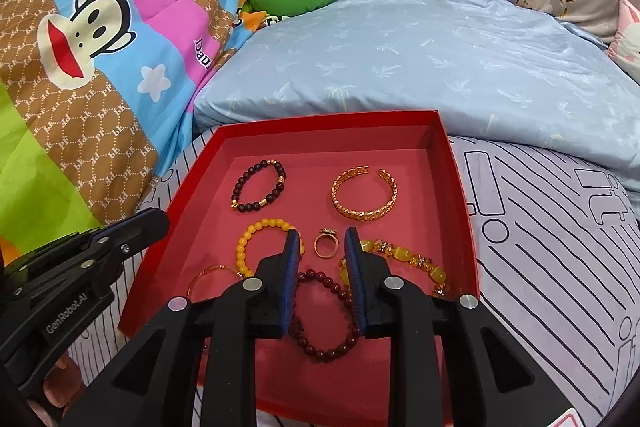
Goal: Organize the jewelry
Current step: 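Carry both held items into the red tray and open both grippers, then withdraw both open grippers toward the small gold hoop rings, then grasp a small gold hoop ring with the left gripper while the right gripper grasps another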
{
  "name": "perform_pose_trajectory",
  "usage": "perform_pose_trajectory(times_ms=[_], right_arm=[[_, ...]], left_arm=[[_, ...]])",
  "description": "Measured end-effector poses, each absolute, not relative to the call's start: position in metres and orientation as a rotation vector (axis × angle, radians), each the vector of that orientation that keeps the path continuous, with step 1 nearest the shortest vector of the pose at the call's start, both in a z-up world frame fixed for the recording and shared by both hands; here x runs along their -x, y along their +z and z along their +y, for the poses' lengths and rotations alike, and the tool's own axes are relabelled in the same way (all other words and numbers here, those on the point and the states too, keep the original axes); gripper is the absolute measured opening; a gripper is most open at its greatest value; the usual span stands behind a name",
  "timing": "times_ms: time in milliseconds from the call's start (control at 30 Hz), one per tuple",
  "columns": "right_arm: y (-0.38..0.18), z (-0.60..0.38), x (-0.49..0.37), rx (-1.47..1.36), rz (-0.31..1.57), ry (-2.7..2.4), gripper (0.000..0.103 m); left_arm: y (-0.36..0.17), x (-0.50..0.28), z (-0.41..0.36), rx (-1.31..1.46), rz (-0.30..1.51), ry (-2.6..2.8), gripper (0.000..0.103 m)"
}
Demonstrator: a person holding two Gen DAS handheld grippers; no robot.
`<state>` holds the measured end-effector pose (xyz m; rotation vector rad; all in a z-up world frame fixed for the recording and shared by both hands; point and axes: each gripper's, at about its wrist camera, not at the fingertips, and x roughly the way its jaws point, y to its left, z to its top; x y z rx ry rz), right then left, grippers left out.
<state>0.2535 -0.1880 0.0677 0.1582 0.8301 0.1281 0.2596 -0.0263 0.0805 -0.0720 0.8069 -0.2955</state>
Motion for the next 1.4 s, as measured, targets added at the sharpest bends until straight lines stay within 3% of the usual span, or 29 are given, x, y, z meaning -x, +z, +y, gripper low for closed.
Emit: perform_pose_trajectory(times_ms=[400,500,633,833,1000,1400], right_arm=[[0.081,-0.192,-0.203,-0.174,0.791,0.124,0.028],[0.084,-0.192,-0.184,-0.151,0.779,0.109,0.028],[0.087,-0.197,-0.157,-0.134,0.764,0.091,0.03],[0.082,-0.207,-0.116,-0.118,0.767,0.059,0.032],[0.065,-0.218,-0.084,-0.147,0.803,0.037,0.037],[0.02,-0.227,-0.038,-0.183,0.895,-0.021,0.037]], left_arm=[[0.088,-0.223,-0.036,0.038,0.795,-0.302,0.005],[0.091,-0.209,-0.036,0.037,0.79,-0.309,0.009],[0.094,-0.185,-0.036,0.038,0.78,-0.319,0.023],[0.087,-0.155,-0.038,0.031,0.799,-0.325,0.026],[0.07,-0.128,-0.036,0.033,0.827,-0.329,0.035],[0.025,-0.079,-0.036,0.034,0.91,-0.311,0.043]])
